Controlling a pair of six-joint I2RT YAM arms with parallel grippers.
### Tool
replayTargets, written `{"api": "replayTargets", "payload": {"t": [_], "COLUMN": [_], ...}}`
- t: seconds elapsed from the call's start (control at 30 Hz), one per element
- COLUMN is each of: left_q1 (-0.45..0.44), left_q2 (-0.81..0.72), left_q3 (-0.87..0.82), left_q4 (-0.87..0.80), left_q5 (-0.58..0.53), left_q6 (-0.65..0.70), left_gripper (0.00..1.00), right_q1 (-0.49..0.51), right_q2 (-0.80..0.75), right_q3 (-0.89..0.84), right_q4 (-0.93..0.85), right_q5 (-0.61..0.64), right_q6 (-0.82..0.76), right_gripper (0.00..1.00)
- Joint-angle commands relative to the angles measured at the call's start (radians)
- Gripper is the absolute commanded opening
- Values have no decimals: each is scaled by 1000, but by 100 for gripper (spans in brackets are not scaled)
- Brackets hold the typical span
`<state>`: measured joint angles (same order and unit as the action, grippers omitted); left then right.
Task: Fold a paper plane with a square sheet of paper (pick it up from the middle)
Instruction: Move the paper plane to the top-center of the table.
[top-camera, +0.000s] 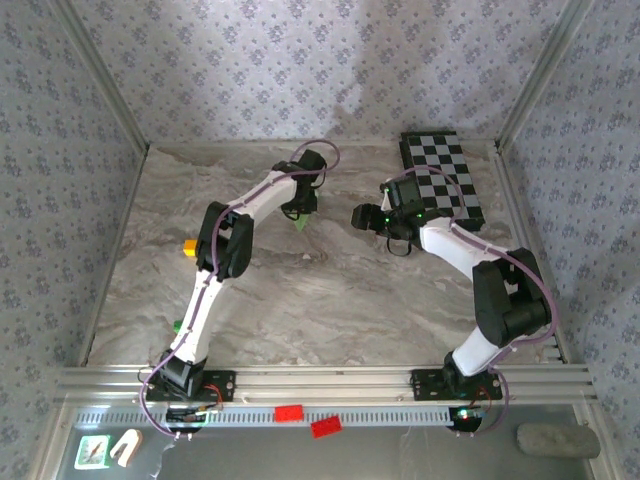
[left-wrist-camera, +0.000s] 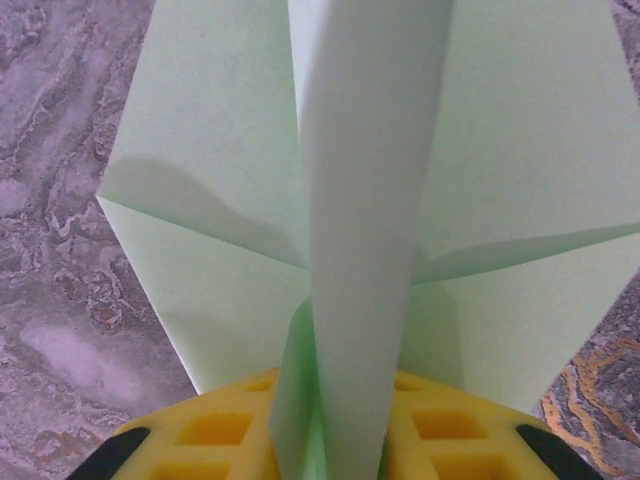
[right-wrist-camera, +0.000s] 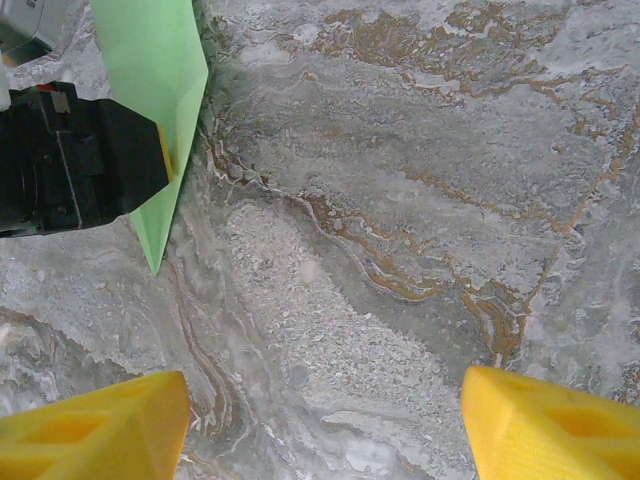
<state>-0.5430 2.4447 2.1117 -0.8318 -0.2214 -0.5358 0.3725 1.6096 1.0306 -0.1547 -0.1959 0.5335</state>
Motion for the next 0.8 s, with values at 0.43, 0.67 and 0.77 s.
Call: {"api": "replayTargets", "payload": {"t": [0.43,0.67,0.77], "left_q1": [5,5,5], "left_q2": [45,5,-27], "left_q3": [19,64,64], "left_q4": [-29,-55,-59], "left_q5": [76,71,68], "left_q6": [-16,-18,-25], "left_gripper": [34,35,37], "right_q1": [-7,-8,-8], "right_q2": [5,7,10], "right_q3": [-3,4,5], "right_q4": [-29,-29,-28], "right_q5": [-8,-7,-7], "right_q6": [6,8,10], "right_gripper": [73,73,73]}}
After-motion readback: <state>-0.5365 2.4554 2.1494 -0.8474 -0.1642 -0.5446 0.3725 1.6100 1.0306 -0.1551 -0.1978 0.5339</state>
